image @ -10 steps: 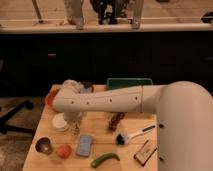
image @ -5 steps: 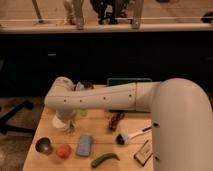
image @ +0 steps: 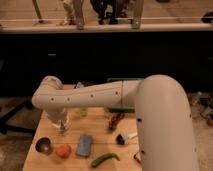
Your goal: Place fork in paper cup
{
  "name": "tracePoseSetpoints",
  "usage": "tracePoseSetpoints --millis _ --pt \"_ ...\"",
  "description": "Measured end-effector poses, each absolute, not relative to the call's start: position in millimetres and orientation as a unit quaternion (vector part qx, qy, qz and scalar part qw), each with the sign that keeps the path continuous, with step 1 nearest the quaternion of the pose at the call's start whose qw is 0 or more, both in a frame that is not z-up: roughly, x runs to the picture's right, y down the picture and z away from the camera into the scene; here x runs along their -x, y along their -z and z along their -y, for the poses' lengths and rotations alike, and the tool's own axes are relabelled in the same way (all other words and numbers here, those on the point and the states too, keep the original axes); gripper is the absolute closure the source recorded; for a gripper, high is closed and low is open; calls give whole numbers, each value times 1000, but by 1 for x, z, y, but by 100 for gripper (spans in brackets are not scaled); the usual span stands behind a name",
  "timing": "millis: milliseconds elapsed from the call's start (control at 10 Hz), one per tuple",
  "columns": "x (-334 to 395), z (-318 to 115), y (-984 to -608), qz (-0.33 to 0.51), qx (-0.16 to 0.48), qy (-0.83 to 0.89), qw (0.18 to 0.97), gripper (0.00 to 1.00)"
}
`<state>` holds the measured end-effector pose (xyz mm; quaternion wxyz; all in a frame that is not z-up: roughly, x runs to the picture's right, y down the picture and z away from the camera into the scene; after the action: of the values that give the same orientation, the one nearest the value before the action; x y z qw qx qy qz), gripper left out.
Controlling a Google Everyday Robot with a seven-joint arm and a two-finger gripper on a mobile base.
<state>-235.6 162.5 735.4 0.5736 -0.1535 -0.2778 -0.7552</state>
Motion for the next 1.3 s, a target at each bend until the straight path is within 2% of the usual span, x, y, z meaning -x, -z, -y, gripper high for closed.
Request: tracePoseSetpoints --millis 500,1300 --pt "261 -163 -745 290 156 765 553 100" --pt "254 -148 -761 290 168 761 556 100"
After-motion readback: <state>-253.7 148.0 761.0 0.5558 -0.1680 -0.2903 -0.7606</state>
